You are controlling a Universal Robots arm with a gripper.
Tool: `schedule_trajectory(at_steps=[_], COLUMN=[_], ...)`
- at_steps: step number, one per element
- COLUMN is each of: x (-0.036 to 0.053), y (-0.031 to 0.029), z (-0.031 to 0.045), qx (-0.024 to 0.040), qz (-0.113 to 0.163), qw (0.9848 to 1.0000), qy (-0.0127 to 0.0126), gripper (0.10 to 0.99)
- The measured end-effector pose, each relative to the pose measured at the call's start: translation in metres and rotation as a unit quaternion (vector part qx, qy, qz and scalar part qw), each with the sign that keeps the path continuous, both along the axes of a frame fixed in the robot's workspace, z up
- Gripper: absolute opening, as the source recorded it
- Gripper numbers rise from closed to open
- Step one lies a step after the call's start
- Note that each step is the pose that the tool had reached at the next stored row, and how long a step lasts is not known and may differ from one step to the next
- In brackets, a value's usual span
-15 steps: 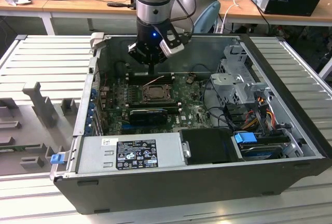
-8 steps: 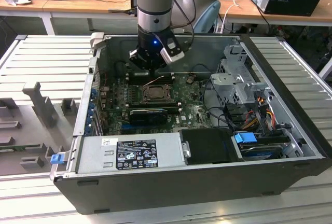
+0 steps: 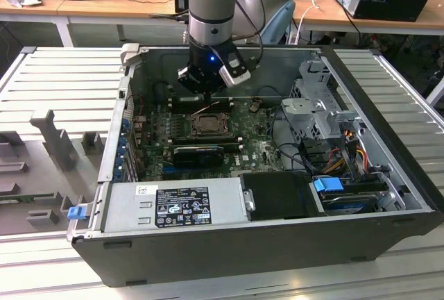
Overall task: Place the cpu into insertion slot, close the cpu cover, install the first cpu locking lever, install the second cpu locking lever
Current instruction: 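Install the first cpu locking lever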
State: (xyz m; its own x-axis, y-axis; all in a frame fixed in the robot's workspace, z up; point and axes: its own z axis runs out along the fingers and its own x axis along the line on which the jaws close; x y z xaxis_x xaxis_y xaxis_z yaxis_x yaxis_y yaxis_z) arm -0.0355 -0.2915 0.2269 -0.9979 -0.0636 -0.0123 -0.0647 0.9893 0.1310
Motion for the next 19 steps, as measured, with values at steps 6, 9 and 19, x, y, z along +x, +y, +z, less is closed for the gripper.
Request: schedule_trajectory(at_steps=[6,9,19], x=[0.0085,0.0116,0.016], y=[0.001,0.001,0.001], z=[-0.0063,-0.0094,-0.0176], qx=[-0.0012,-0.0014,-0.0029], qz=[0.0,0.0,-0.003], qw=[1.0,1.0,1.0], qy=[0.0,0.0,0.0], gripper=[0.106,0.106,0.106])
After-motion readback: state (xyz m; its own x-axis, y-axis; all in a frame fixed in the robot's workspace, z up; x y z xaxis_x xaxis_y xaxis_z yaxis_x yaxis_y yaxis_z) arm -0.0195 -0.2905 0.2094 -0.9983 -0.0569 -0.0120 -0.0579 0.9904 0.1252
